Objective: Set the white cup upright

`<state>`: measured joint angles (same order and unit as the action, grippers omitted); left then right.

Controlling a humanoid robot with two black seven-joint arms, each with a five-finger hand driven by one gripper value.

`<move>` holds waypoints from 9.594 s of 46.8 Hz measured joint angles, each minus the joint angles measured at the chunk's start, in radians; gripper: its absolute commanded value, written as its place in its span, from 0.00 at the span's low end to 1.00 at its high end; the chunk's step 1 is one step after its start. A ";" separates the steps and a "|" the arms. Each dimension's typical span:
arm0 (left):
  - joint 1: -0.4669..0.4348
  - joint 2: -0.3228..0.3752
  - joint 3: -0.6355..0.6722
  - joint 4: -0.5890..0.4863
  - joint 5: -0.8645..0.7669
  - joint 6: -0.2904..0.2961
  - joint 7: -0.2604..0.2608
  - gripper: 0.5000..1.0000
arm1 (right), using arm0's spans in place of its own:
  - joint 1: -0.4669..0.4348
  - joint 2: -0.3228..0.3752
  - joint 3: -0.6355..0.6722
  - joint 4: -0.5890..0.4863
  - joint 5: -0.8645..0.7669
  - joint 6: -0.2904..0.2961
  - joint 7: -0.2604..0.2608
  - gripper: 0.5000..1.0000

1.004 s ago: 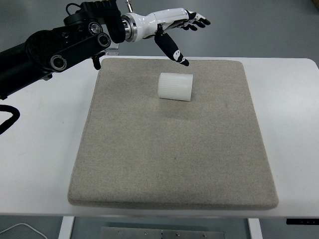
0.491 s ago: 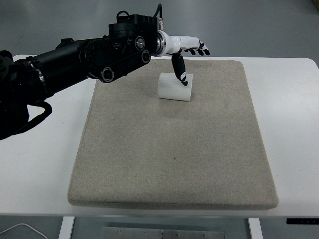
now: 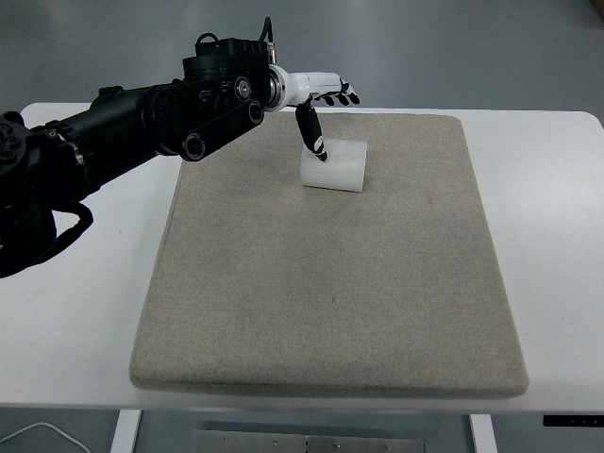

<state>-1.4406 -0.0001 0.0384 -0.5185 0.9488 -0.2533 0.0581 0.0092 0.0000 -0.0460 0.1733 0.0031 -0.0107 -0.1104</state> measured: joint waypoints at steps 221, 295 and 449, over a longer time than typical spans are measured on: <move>0.625 0.489 -0.689 -0.387 -0.376 -0.071 -0.574 0.04 | 0.000 0.000 0.000 0.000 0.000 0.000 0.000 0.86; 0.808 0.495 -0.749 -0.559 -0.473 0.059 -0.549 0.03 | 0.000 0.000 0.000 0.000 0.000 0.000 0.000 0.86; 0.826 0.569 -0.772 -0.612 -0.489 0.062 -0.558 0.03 | 0.000 0.000 0.000 0.000 0.000 0.000 0.000 0.86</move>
<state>-0.6151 0.5692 -0.7333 -1.1305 0.4601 -0.1917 -0.4998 0.0092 0.0000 -0.0460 0.1733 0.0031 -0.0107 -0.1104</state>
